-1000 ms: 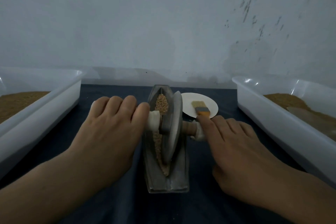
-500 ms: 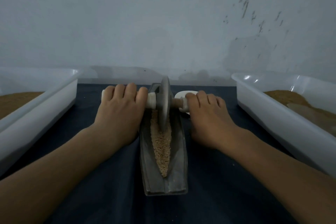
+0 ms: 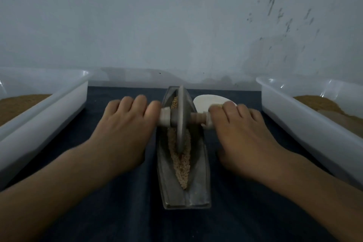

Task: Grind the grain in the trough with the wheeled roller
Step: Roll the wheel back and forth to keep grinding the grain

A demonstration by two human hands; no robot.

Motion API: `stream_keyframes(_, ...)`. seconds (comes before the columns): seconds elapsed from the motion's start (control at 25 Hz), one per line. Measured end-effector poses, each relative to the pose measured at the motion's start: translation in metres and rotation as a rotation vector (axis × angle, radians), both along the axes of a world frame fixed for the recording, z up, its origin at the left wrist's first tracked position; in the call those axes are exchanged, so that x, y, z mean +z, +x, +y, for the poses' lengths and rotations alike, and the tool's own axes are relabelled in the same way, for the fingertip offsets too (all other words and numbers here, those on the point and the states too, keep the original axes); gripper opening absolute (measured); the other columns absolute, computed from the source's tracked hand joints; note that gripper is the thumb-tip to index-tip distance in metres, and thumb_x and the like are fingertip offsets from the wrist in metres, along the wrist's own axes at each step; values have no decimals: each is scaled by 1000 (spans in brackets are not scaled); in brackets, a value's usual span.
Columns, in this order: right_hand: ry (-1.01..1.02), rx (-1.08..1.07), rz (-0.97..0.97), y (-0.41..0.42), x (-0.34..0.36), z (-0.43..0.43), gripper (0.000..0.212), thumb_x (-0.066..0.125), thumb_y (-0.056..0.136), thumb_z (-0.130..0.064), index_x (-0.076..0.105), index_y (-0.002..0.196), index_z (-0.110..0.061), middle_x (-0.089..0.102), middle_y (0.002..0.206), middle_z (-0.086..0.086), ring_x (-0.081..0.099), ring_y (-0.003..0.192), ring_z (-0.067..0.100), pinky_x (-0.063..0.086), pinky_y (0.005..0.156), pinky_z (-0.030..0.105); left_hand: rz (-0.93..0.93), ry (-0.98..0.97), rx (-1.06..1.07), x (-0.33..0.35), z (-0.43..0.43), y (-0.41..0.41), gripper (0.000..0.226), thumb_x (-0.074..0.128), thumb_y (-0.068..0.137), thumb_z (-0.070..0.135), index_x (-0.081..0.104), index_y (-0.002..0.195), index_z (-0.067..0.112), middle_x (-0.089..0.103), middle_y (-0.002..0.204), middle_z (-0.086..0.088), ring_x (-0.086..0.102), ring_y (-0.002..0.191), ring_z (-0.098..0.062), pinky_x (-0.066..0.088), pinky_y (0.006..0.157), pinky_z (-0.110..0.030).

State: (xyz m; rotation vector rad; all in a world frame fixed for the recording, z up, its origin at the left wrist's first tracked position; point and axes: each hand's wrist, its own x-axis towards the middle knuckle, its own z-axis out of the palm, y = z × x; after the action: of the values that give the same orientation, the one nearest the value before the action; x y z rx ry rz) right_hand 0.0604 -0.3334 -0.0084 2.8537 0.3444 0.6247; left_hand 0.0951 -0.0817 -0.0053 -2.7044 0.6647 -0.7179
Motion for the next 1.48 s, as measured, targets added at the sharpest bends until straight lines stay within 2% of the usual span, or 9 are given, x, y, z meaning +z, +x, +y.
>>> stream_keyframes(0.2,85,-130,27,73,8,10,70,67,82,-45,34,138,-21,42,133,7,41,120,30,32,103,44,57,-52,96,12,-22,65,59,64,79,37,34,126,19,42,119,-6,47,108,-30,41,95,-45)
stream_keyframes(0.32,41,-70,5,55,14,13,72,66,80,-42,32,140,-22,40,132,5,39,121,28,29,107,45,110,-84,78,5,-13,48,77,68,74,42,26,136,22,38,125,-3,44,114,-26,38,100,-42)
stream_keyframes(0.44,37,-2,79,5,18,14,79,68,77,-40,27,143,-25,35,134,1,35,126,26,24,114,48,76,-82,-13,-6,7,-4,98,72,58,45,28,142,21,40,119,1,46,105,-23,40,90,-41)
stream_keyframes(0.6,30,52,41,-51,18,6,76,59,68,-41,32,138,-29,41,124,-4,43,114,22,34,106,46,-43,-139,-184,-5,20,-46,93,63,41,40,46,130,20,43,102,5,47,86,-21,42,75,-41)
stream_keyframes(0.76,31,19,102,-33,13,12,81,65,73,-44,27,141,-27,36,132,-2,38,122,23,28,111,47,-22,-84,-116,-4,12,-28,89,66,44,39,47,128,18,44,101,2,47,85,-22,42,75,-40)
stream_keyframes(0.88,13,-23,41,21,8,18,74,65,84,-41,27,145,-23,35,138,3,36,126,27,22,115,49,48,-63,22,-4,-3,18,78,68,66,44,34,133,22,40,113,1,45,99,-22,41,88,-39)
stream_keyframes(1.12,1,-52,6,63,16,23,70,67,83,-21,29,143,-19,37,137,8,37,124,30,26,109,47,88,-134,84,-1,-14,56,74,64,77,52,28,136,23,38,124,-2,44,112,-26,38,101,-43)
stream_keyframes(1.32,-18,50,84,-17,13,7,89,77,71,-27,24,143,-27,36,133,-1,38,120,23,33,104,45,8,-85,-92,-2,8,-22,94,70,51,42,40,137,18,44,110,1,47,95,-24,41,85,-41)
stream_keyframes(1.48,-28,82,-36,-47,14,2,96,85,41,-27,45,128,-26,49,110,-4,50,94,20,46,80,43,-58,-95,-194,-3,27,-48,91,64,44,37,46,131,16,45,102,2,47,84,-22,42,73,-41)
